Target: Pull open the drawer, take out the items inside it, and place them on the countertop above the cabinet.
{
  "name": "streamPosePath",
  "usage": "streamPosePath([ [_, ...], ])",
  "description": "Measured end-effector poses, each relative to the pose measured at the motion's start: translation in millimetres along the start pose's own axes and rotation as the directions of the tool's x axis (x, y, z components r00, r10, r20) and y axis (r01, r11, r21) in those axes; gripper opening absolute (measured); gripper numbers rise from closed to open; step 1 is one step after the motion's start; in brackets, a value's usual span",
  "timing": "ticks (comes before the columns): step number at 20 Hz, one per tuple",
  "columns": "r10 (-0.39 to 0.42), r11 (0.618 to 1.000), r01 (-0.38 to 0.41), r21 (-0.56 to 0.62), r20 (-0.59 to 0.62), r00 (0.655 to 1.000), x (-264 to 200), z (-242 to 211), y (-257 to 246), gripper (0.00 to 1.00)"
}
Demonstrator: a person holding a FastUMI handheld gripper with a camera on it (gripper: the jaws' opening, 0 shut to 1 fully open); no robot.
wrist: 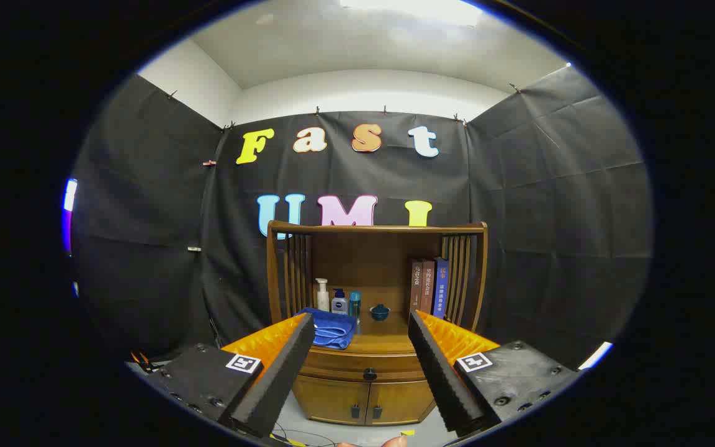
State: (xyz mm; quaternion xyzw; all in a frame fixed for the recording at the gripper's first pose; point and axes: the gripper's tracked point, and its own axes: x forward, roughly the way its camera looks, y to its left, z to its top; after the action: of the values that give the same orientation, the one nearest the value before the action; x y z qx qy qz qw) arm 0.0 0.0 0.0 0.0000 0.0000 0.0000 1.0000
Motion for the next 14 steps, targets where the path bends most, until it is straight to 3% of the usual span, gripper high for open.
streamPosePath([
  [14,-0.027,1.000,0.027,-0.001,0.010,1.000,-0.1,0.5,-1.2,0.99],
])
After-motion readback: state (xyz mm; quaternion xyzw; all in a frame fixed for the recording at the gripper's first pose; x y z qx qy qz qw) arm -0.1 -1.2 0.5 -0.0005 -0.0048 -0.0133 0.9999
